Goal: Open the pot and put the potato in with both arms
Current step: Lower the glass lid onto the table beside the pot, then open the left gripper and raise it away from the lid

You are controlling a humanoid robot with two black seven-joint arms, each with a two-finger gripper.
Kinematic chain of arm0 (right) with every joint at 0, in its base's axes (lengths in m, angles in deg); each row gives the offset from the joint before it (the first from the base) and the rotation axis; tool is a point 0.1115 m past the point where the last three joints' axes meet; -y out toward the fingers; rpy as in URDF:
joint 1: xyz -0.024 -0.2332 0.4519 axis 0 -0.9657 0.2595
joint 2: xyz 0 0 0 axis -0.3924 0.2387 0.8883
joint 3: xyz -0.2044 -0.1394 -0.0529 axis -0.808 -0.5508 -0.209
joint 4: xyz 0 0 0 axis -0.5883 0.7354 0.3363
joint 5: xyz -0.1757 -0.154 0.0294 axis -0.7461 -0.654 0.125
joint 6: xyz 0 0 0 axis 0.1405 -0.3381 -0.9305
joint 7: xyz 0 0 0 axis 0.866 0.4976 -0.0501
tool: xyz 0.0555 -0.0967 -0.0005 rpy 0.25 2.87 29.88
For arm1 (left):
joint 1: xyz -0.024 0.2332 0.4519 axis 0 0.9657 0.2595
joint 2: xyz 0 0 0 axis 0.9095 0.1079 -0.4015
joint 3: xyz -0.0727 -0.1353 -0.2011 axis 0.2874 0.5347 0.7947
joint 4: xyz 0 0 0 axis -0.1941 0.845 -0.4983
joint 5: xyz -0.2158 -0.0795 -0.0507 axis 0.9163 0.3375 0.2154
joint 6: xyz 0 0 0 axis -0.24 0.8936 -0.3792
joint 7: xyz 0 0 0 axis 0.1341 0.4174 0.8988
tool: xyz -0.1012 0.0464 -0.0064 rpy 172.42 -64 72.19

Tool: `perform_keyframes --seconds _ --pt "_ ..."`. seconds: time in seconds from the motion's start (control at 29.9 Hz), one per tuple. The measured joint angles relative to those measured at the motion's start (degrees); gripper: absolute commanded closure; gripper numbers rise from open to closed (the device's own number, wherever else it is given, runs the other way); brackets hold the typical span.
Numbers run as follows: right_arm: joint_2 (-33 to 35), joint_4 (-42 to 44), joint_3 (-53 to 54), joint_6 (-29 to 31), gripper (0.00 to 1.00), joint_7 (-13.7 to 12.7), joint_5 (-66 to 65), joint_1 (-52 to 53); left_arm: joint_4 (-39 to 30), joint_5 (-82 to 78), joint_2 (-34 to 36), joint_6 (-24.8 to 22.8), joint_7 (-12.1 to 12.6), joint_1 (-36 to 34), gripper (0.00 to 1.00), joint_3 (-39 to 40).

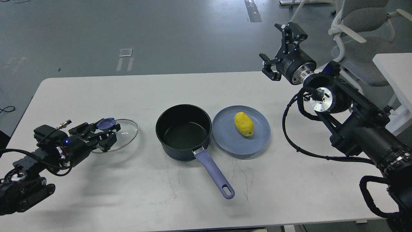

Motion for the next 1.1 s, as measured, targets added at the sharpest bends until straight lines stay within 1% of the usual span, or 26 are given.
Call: perform_keyframes --seconds 0.03,0.13,0.2,0.6,0.77,1.1 --pt "0.0 0.0 0.0 0.0 0.00 0.0 0.0 0.0 0.0 0.0 0.0 0.0 0.0 0.0 0.21 0.0" --pt "0.0 0.0 0.0 0.0 0.00 0.0 0.0 0.0 0.0 0.0 0.0 0.0 0.0 0.0 0.20 0.0" --pt "0.0 0.0 0.0 0.0 0.00 0.0 0.0 0.0 -0.1 0.0 0.0 0.0 0.0 0.0 0.02 0.0" --pt "0.1 -0.1 0.2 0.0 0.00 0.0 0.0 -0.1 -1.0 1.9 -0.1 0.0 0.0 -0.7 0.02 0.1" --pt "0.7 -0.1 0.2 0.0 0.00 0.0 0.0 -0.1 -2.9 4.6 0.3 0.0 0.0 -1.2 0.02 0.1" --pt "0.8 -0.1 0.2 0.0 0.00 0.0 0.0 0.0 -3.9 12.1 1.8 0.0 0.0 -6.4 0.02 0.5"
